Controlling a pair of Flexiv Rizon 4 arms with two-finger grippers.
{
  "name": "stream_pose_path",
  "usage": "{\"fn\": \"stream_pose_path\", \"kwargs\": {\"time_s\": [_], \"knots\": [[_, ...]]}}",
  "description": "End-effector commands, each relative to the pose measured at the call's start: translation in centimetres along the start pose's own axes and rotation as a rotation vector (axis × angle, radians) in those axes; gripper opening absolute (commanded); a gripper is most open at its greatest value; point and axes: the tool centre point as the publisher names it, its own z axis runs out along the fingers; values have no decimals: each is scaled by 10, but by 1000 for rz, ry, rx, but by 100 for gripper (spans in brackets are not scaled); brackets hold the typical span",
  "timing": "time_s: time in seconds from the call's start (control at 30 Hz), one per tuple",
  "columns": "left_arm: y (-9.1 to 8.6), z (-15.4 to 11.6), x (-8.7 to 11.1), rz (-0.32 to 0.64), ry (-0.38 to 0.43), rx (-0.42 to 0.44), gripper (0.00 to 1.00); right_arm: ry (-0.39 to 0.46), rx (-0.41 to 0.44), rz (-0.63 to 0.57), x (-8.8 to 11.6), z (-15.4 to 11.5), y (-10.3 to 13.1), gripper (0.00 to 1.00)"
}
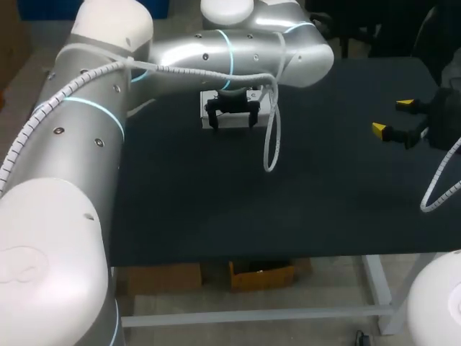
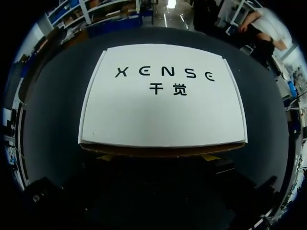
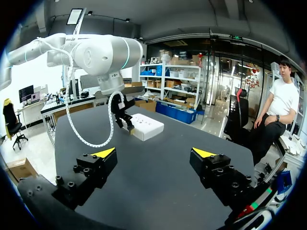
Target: Assemble the packaging by folding the flat box into shape, placing the metal phone stand inside, and closing the box properly
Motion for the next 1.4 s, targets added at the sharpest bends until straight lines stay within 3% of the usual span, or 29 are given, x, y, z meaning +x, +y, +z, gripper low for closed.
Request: {"fn": "stream_pose_path", "kwargs": {"time_s": [0.03,0.43,0.67,0.93,1.2,1.4], "knots": [[-15,5,5,-3,-10,-158,100,1,-2,0,0,-1,0,100],[-39,8,7,2,-13,-155,100,1,-2,0,0,-1,0,100],[-37,-3,8,19,-2,-139,100,1,-2,0,0,-1,0,100],[6,-45,-6,64,49,-40,100,1,-2,0,0,-1,0,100],[64,-81,-38,152,157,168,100,1,-2,0,0,-1,0,100],[93,-93,-62,171,210,262,100,1,-2,0,0,-1,0,100]]}}
